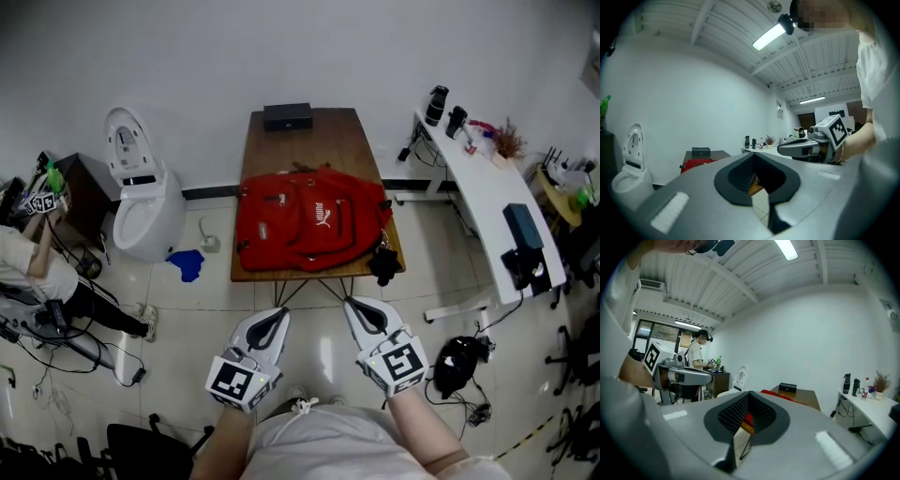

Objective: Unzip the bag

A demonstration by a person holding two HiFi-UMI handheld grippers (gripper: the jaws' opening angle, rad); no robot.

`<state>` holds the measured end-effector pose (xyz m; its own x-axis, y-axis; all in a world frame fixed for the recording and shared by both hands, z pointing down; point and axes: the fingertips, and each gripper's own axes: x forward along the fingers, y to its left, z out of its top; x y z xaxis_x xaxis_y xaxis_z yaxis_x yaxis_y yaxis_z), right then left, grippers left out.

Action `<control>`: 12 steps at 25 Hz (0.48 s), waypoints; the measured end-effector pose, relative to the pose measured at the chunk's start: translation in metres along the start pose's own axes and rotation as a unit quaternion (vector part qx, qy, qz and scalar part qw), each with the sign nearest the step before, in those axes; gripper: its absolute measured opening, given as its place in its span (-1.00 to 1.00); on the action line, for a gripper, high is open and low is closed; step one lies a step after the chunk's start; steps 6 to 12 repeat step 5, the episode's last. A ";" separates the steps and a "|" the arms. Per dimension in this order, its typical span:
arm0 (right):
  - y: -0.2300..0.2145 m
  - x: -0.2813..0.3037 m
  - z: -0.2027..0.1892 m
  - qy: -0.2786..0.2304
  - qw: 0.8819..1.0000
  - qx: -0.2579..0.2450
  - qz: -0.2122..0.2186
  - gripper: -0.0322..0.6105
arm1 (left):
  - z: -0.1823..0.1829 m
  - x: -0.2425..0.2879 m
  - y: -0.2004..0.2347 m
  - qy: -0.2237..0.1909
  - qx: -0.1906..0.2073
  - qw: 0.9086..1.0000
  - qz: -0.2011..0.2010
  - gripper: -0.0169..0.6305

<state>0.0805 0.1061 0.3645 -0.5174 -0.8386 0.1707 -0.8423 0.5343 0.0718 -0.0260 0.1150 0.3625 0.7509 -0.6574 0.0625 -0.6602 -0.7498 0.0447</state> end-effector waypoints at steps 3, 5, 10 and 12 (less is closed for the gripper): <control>-0.001 -0.001 -0.004 0.001 1.000 -0.002 0.003 -0.87 | -0.001 0.002 0.000 0.002 0.000 1.000 0.002 -0.93; -0.002 -0.001 -0.010 -0.005 1.000 -0.008 0.011 -0.88 | -0.002 0.003 0.000 0.003 0.000 1.000 0.005 -0.93; -0.002 -0.001 -0.010 -0.005 1.000 -0.008 0.011 -0.88 | -0.002 0.003 0.000 0.003 0.000 1.000 0.005 -0.93; -0.002 -0.001 -0.010 -0.005 1.000 -0.008 0.011 -0.88 | -0.002 0.003 0.000 0.003 0.000 1.000 0.005 -0.93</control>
